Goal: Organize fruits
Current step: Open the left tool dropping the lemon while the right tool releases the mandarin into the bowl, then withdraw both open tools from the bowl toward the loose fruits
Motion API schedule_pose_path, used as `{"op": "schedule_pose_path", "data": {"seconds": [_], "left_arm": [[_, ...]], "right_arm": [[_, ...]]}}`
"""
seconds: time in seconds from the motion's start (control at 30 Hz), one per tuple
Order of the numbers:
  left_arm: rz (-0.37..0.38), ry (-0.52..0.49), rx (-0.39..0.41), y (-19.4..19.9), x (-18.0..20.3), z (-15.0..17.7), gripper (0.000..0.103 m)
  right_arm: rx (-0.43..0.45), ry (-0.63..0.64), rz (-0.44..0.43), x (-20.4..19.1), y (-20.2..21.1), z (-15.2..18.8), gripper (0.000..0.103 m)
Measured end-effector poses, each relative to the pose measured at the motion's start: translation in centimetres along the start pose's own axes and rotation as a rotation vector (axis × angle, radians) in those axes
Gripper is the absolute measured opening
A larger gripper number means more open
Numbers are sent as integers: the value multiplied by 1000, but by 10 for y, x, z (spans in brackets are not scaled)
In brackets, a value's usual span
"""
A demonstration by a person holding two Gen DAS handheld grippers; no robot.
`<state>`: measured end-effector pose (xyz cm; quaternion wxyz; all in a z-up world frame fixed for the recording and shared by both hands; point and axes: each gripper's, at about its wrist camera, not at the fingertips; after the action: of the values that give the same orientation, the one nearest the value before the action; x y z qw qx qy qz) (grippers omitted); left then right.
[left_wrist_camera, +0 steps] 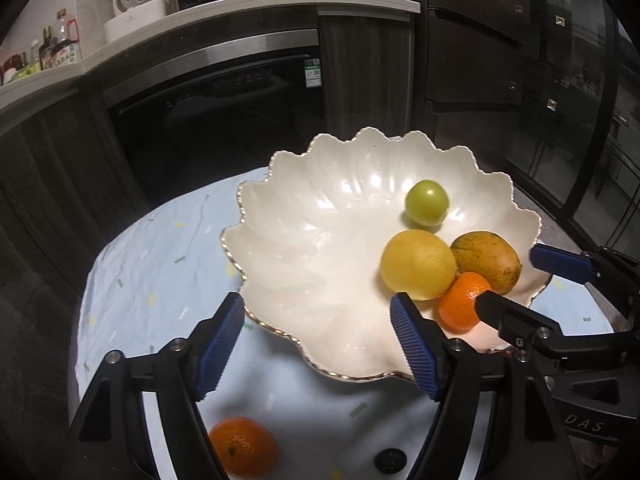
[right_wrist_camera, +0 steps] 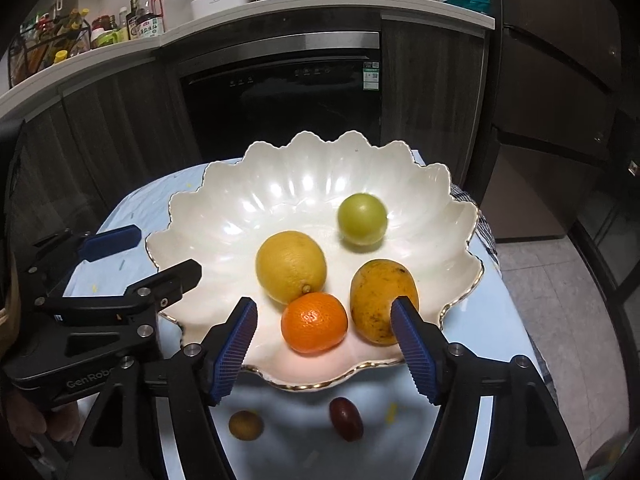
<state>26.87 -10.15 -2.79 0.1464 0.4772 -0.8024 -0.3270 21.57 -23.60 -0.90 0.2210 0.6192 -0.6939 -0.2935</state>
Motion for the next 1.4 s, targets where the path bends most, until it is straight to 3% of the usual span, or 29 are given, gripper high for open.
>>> {"op": "schedule_pose_path", "data": {"seconds": [0.13,0.37,1.4], "left_arm": [[-18,19,12,6,-4,1,88],[-50,38,32,20,-7,3,96],[-88,38,120,98,7,22,97]], "right_arm": [[20,-2,26,1,5,-1,85],[40,4,43,0,17,-1,87],[110,21,64,0,81,15,88]]}}
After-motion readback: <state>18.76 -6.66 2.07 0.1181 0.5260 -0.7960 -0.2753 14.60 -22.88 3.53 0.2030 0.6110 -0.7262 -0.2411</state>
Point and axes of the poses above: each gripper's, at about its wrist camera, not at the fingertips, and y roughly against the way its jaws point, x to its right, z to its underside, and after that the axes turned 3 degrees about x, right-handed
